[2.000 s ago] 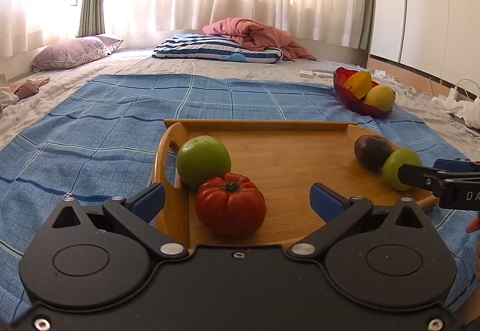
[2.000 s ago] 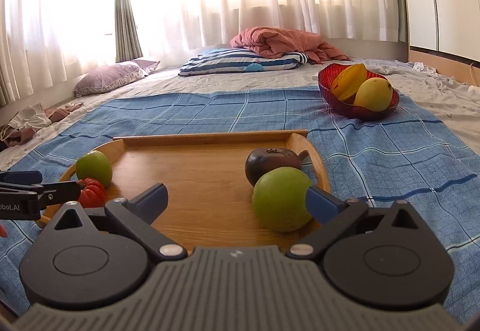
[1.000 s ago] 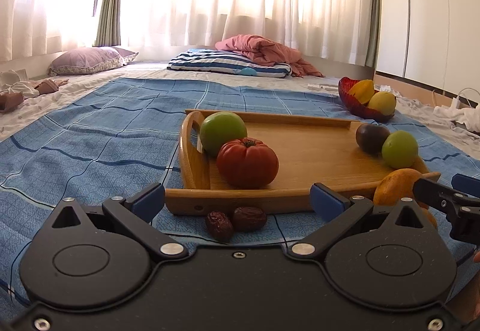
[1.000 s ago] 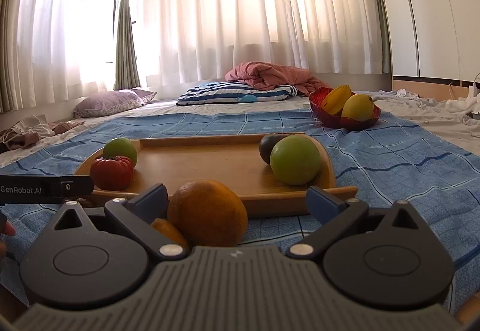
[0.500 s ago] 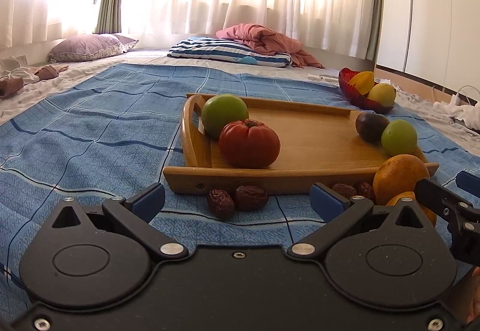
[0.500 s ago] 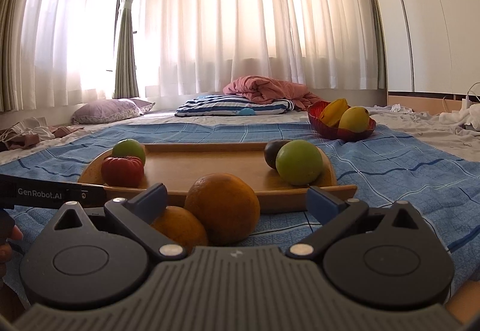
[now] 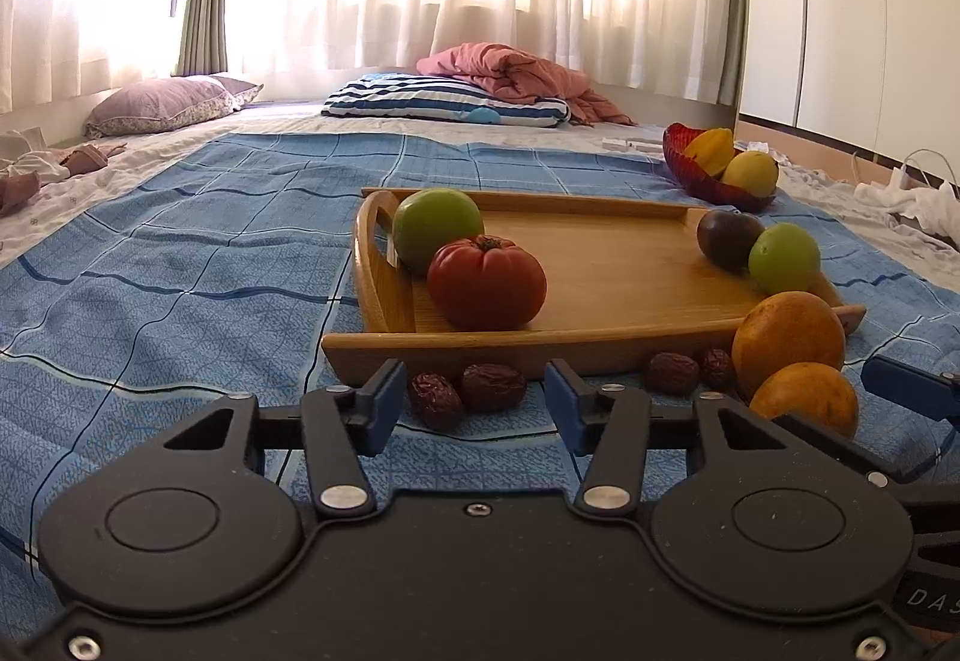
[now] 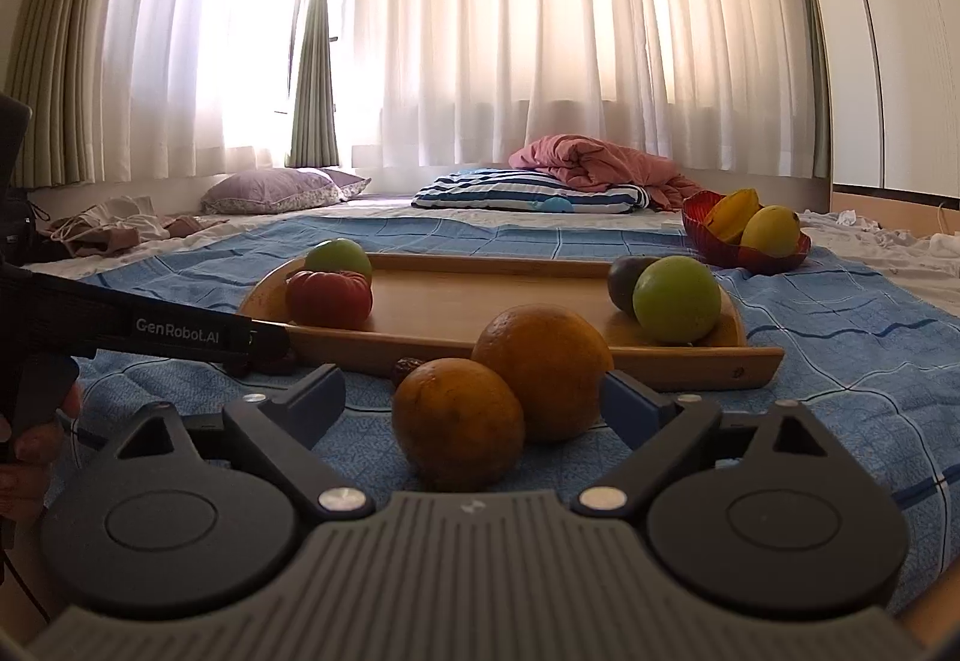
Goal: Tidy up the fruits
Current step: 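Close the right gripper on the orange while the left gripper grasps a brown date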
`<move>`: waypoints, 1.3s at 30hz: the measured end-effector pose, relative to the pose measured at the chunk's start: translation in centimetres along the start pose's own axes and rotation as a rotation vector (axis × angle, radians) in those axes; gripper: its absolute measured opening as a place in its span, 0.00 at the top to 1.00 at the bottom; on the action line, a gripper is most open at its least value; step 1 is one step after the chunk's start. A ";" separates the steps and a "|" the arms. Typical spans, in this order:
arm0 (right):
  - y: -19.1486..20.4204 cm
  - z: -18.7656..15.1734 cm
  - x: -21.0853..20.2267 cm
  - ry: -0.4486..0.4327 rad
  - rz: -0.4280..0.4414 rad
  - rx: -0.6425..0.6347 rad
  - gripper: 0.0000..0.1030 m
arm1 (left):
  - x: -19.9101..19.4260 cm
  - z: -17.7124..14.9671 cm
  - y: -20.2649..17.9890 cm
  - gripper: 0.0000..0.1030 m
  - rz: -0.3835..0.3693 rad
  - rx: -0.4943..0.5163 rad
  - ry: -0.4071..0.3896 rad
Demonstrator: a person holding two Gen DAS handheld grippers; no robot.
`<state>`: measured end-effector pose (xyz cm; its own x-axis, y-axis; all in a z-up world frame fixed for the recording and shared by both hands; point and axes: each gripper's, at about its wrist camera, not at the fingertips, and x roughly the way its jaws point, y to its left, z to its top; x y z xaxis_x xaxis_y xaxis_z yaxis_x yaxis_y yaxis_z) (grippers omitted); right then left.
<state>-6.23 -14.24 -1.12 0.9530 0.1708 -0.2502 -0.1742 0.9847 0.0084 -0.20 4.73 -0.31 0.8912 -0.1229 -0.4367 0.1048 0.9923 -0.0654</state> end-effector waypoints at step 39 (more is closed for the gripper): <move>0.8 -0.6 1.5 0.104 -0.008 0.048 0.45 | 1.6 -0.1 1.1 0.80 0.010 -0.100 0.073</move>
<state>-5.04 -13.21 -2.04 0.9230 0.1608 -0.3497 -0.1523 0.9870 0.0517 1.34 5.57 -1.16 0.8568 -0.1173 -0.5021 0.0484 0.9878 -0.1481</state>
